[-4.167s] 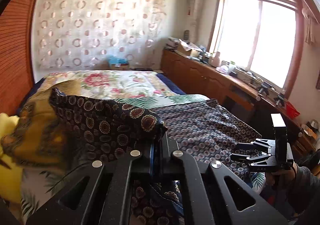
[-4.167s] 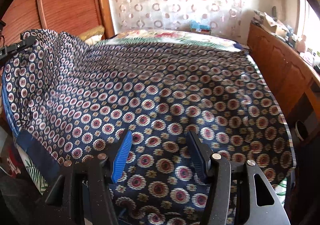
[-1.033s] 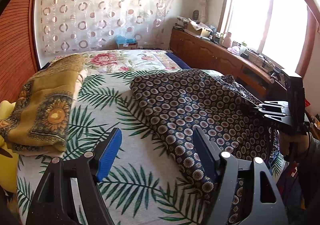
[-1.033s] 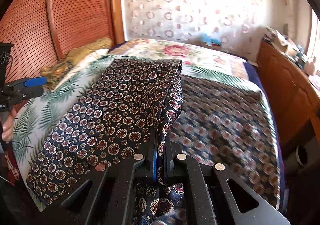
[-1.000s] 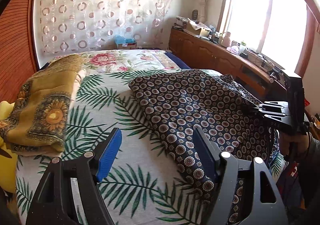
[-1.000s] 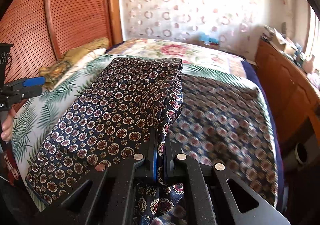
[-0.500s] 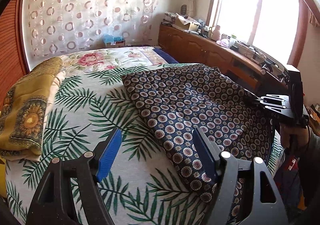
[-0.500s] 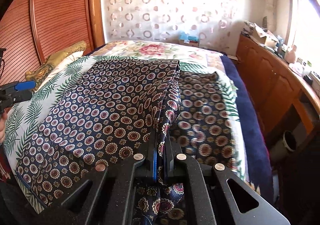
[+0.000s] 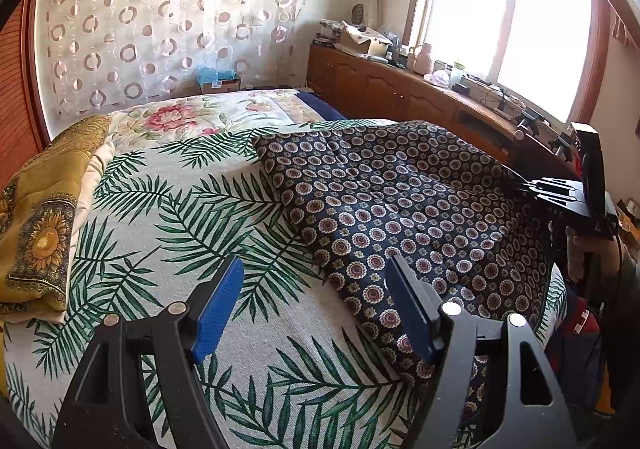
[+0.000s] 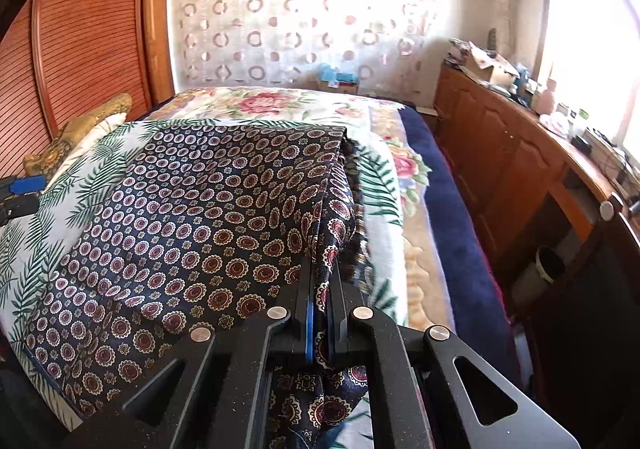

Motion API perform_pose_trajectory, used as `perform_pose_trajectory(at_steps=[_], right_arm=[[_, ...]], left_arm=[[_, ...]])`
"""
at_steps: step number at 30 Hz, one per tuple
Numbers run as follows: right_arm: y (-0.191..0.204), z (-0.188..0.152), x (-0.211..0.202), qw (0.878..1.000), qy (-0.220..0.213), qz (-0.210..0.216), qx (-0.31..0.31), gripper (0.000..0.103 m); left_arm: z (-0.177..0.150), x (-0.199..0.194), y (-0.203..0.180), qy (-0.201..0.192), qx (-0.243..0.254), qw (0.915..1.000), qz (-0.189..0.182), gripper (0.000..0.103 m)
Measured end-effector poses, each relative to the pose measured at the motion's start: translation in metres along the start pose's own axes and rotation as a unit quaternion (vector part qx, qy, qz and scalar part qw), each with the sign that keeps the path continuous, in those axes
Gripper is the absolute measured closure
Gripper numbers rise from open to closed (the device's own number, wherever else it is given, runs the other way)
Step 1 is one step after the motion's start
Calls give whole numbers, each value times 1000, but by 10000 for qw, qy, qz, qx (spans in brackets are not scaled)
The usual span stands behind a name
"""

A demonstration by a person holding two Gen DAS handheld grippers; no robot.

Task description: Fold small clothes

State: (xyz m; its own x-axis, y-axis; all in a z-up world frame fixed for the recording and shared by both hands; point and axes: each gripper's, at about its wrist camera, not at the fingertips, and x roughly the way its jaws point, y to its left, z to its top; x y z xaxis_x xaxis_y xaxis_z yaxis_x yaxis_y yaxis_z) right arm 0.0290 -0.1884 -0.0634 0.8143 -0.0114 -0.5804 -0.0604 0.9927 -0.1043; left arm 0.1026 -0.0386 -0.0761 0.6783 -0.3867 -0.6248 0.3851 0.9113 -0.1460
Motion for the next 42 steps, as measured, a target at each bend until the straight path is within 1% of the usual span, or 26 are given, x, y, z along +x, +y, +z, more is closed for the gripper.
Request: perform_pose_trajectory(at_steps=[6,13,14,18,20,24,27,31,35,38,42], right_arm=[[13,-4,8,9999,119,-36,71,99],[9,-2,6,9997,92,42,209,98],[10,-2,4,9998,85,2,201,93],[6,-6,-4,9996,54,-180,197,82],[7,-7,-7,9994,74,-248,218,63],[7,-16,-13,9994,173,-223,195,61],[2,-19,-15,9993,221,-209,195,57],[1,-27,-21,9990,351,-82,269,52],[-7,-38,-18,9976,619,9,303,52],[-13,-48,-22,9966,712,124,384,52],[-18,-54,-30,9964,683,180,479,52]], left_arm=[[-2,6,-5,75,44,10000,-32,29],[-3,10,-8,134,62,9999,-56,29],[-3,11,-9,144,57,9999,-63,29],[-5,14,-10,190,77,9998,-84,29],[-6,16,-12,216,87,9997,-89,29],[-8,20,-15,287,105,9995,-106,29],[-9,25,-17,367,100,9992,-141,29],[-16,31,-24,548,137,9979,-306,29],[-19,31,-26,648,119,9968,-455,29],[-23,29,-29,741,115,9955,-587,29],[-32,28,-35,934,201,9928,-727,39]])
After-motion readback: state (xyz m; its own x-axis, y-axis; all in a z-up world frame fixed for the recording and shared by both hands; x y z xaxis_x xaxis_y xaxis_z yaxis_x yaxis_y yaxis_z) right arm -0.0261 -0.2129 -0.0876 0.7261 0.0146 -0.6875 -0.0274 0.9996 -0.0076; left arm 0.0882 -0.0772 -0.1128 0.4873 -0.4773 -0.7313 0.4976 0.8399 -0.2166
